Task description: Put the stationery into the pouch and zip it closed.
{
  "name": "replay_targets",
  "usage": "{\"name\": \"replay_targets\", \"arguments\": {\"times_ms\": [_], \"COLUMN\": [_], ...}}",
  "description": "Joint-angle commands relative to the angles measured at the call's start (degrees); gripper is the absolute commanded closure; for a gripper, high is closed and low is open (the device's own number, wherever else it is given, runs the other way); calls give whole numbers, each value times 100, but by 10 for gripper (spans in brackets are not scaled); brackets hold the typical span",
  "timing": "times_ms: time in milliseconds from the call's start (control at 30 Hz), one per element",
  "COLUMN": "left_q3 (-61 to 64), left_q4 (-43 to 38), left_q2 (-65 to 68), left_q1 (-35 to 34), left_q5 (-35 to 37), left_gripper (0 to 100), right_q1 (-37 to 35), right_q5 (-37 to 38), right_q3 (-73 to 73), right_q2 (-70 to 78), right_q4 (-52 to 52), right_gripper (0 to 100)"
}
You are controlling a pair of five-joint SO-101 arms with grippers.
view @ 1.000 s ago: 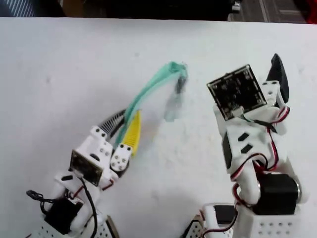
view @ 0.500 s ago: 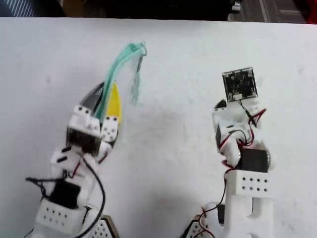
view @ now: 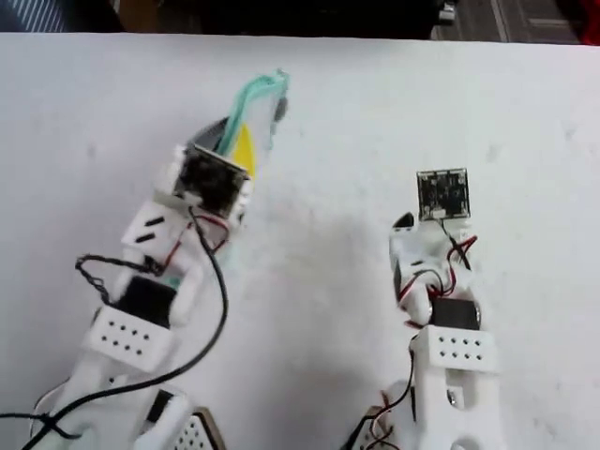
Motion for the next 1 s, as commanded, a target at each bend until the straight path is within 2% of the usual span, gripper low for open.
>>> {"name": "replay_targets", "arguments": {"times_ms": [0,100,300,400,567,667,867,967], "left_q3": [448,615,237,-97,-316,-457,-1108,-1310], "left_q4": [-818,-1292,-1319,-1310,-1292,-949,316,949], "left_q2": [611,1226,2791,3424,3873,3873,3908,3864], "left_q1": [514,884,1490,1604,1613,1745,2369,2457], "left_q5": [-105,-105,-105,-97,220,396,440,536], "left_gripper": [978,977,976,973,890,877,869,820], "right_q1": [57,84,312,567,611,611,611,611], "right_q5": [-62,-53,-53,-53,-53,-53,-53,-53], "right_q3": [44,149,220,202,202,202,202,202], "right_q2": [-31,-31,-40,-40,-40,-40,-40,-40], "right_q4": [-233,-347,-338,-347,-347,-347,-347,-347], "right_gripper": [952,950,950,950,950,950,950,950]}}
